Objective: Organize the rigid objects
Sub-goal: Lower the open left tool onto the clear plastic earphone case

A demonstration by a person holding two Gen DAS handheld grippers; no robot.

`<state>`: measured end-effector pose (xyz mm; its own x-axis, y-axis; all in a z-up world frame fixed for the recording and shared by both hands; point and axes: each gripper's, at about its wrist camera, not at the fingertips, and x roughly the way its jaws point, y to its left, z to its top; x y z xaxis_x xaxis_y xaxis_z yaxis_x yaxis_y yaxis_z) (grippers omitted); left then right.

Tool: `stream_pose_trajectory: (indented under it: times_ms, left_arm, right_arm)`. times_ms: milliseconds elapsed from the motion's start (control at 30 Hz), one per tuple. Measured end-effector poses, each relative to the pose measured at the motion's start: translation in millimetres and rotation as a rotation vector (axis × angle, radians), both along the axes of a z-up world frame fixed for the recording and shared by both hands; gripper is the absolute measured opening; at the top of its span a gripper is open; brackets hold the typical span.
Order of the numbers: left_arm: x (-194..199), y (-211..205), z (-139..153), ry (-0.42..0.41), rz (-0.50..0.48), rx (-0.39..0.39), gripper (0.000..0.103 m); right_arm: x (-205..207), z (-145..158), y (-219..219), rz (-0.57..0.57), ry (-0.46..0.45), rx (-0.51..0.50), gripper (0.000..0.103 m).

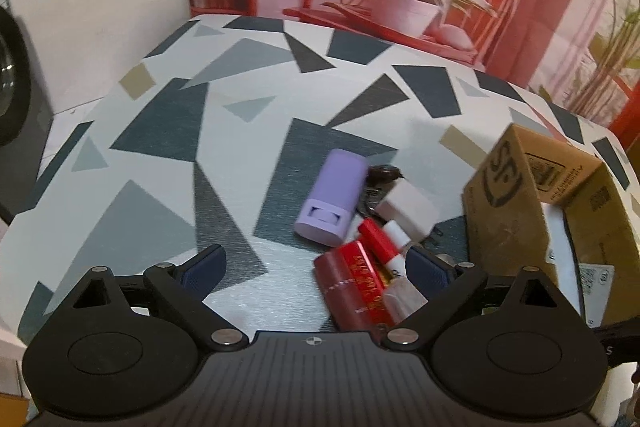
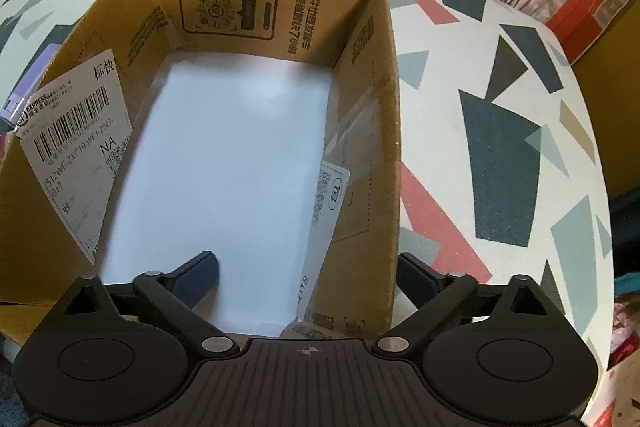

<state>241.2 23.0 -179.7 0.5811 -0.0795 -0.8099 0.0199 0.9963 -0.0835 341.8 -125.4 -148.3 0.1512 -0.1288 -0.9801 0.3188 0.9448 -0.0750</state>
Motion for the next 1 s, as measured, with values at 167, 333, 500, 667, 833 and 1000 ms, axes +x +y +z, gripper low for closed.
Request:
stream_pose_trajectory:
  times_ms: [167, 333, 500, 667, 833, 1000]
  left_arm:
    - [2, -1, -2, 0.016, -0.018, -0.029, 0.094]
    - [4, -3, -4, 0.042, -0.027, -0.057, 0.079]
    - [8, -8, -2, 0.049, -0.042, -0.059, 0.08]
    - [13, -17, -6, 0.072, -0.078, -0.093, 0.08]
    - [13, -34, -15, 0.107, -0.119, -0.105, 0.08]
    - [13, -47, -23, 0.124, -0.153, -0.11, 0.071]
  right_arm:
    - [1, -3, -1, -0.004, 0.011, 0.003, 0.103]
    - [3, -4, -1, -0.006, 0.025, 0.002, 0.103]
    - [5, -3, 2, -0.008, 0.044, -0.001, 0.103]
    - [4, -3, 1, -0.015, 0.052, 0.001, 0.103]
    - [4, -4, 1, -0.01, 0.052, 0.002, 0.103]
    - [4, -4, 2, -0.009, 0.05, 0.0, 0.103]
